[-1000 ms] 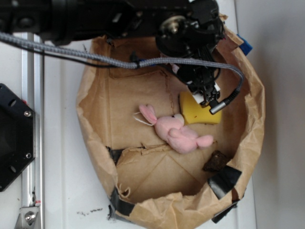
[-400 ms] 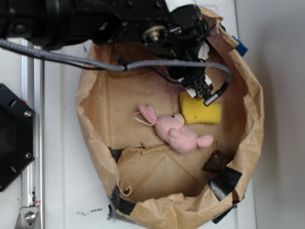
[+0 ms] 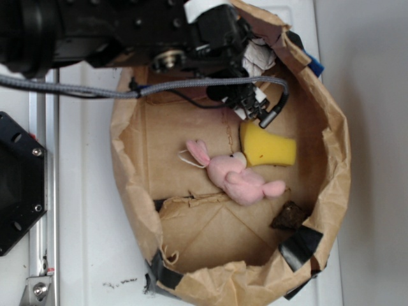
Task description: Grab the white paper.
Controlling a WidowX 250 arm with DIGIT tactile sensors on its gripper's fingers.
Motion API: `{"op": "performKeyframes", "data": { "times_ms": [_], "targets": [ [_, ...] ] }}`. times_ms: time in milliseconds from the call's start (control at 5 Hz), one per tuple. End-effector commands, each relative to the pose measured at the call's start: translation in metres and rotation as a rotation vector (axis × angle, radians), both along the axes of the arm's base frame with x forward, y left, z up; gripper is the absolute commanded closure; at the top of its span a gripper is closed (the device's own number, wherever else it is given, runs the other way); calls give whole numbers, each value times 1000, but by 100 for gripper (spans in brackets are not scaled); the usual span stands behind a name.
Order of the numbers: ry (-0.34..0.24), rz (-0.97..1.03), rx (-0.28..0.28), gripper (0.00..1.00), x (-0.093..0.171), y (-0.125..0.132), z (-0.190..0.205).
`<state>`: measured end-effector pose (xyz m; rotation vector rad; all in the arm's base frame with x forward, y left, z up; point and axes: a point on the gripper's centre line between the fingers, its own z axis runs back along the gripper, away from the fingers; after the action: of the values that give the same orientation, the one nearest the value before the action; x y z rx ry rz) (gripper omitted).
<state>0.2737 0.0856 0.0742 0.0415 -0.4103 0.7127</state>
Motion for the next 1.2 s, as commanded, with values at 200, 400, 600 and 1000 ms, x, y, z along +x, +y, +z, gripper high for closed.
{"op": "performKeyframes", "data": {
  "times_ms": [200,400,600,1000],
  "targets": [
    [-72,29,28,0,-9,1,18],
    [-73,28,35,0,-14,-1,16],
    [-66,24,45,0,-15,-2,9],
    [-30,22,48,0,-6,-6,0]
  ]
}}
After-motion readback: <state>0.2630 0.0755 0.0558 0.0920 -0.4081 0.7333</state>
